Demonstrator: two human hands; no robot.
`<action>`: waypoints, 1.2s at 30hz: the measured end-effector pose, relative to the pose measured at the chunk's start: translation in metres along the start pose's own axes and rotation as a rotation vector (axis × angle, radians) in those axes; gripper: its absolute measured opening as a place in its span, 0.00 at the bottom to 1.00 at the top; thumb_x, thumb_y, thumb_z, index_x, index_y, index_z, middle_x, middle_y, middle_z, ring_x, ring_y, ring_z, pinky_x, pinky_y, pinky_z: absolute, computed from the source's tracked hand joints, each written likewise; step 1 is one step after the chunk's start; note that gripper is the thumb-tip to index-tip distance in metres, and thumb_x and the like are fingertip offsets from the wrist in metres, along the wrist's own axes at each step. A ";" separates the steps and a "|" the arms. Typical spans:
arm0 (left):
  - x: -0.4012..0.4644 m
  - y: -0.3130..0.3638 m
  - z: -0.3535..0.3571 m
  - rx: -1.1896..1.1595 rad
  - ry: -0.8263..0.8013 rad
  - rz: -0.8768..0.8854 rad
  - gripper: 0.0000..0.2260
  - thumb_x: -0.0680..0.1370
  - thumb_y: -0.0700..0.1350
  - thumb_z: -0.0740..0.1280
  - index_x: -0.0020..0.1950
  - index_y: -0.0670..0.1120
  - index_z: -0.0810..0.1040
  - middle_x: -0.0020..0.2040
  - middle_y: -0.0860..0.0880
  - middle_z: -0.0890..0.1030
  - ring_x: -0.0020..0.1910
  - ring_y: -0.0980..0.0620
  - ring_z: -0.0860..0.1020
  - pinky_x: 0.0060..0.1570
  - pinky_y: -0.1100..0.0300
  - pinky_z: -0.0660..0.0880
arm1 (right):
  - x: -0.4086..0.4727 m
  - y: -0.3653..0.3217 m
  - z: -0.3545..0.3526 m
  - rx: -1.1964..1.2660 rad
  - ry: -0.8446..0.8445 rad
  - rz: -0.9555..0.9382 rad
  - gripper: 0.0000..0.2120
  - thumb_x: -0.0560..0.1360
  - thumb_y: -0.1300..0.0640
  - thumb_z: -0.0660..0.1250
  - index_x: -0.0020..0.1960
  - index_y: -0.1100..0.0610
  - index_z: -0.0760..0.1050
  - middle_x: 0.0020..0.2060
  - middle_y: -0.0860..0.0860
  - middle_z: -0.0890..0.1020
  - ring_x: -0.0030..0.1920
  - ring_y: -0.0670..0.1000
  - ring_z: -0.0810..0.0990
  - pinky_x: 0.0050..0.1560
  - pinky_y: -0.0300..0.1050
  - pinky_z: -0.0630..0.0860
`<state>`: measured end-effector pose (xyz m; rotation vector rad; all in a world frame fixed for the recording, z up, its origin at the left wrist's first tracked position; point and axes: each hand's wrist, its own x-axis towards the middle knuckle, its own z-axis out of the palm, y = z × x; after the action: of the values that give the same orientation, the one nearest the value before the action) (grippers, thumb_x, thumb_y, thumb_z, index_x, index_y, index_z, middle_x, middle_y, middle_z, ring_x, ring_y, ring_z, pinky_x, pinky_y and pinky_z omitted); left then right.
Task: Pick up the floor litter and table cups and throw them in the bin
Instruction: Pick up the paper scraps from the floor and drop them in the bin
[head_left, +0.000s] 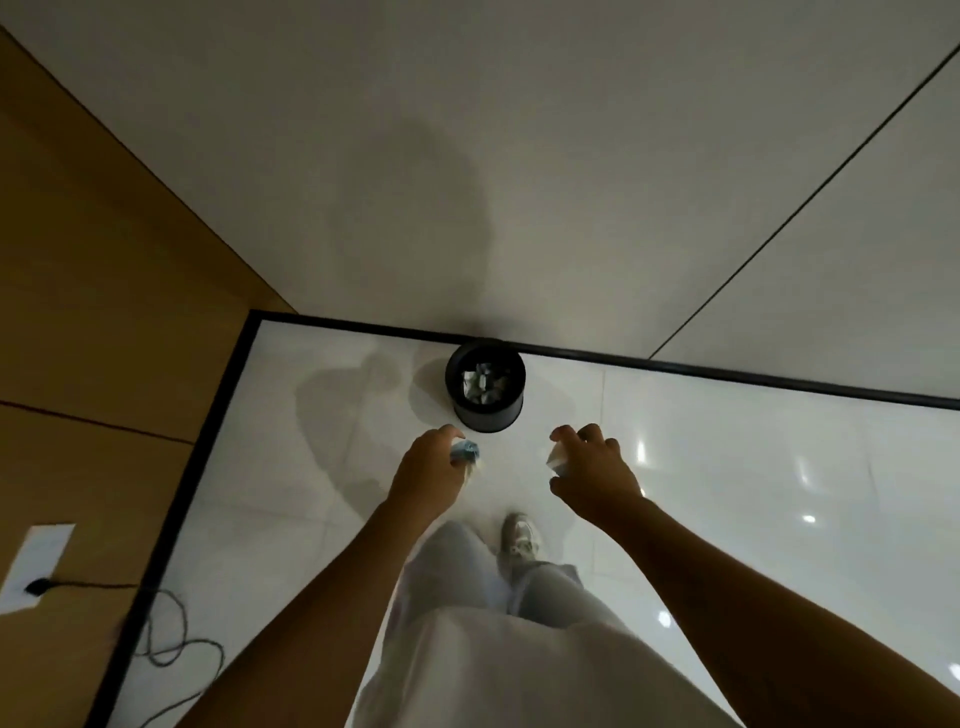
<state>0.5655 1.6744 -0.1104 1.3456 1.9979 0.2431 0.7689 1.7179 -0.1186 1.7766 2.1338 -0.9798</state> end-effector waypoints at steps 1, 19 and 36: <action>0.017 0.000 -0.002 -0.008 -0.004 -0.010 0.11 0.79 0.41 0.64 0.60 0.40 0.75 0.56 0.42 0.79 0.55 0.44 0.78 0.53 0.57 0.73 | 0.012 -0.005 0.000 0.013 -0.012 0.026 0.28 0.73 0.55 0.68 0.70 0.49 0.63 0.63 0.54 0.68 0.60 0.59 0.70 0.54 0.51 0.75; 0.321 -0.039 0.067 -0.032 -0.219 -0.044 0.18 0.78 0.42 0.65 0.67 0.42 0.71 0.63 0.42 0.76 0.61 0.42 0.75 0.57 0.53 0.72 | 0.192 -0.026 0.065 0.237 -0.042 0.283 0.27 0.75 0.50 0.69 0.71 0.47 0.62 0.69 0.51 0.65 0.65 0.54 0.68 0.60 0.44 0.74; 0.302 -0.117 0.043 0.159 -0.255 0.084 0.16 0.80 0.47 0.61 0.67 0.47 0.70 0.66 0.47 0.74 0.64 0.50 0.73 0.58 0.59 0.74 | 0.321 -0.076 0.080 0.205 0.080 0.221 0.32 0.75 0.50 0.69 0.74 0.47 0.59 0.74 0.56 0.59 0.71 0.62 0.61 0.68 0.56 0.67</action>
<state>0.4436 1.8760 -0.3362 1.4814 1.7791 -0.0494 0.5946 1.9226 -0.3259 2.1279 1.8841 -1.1189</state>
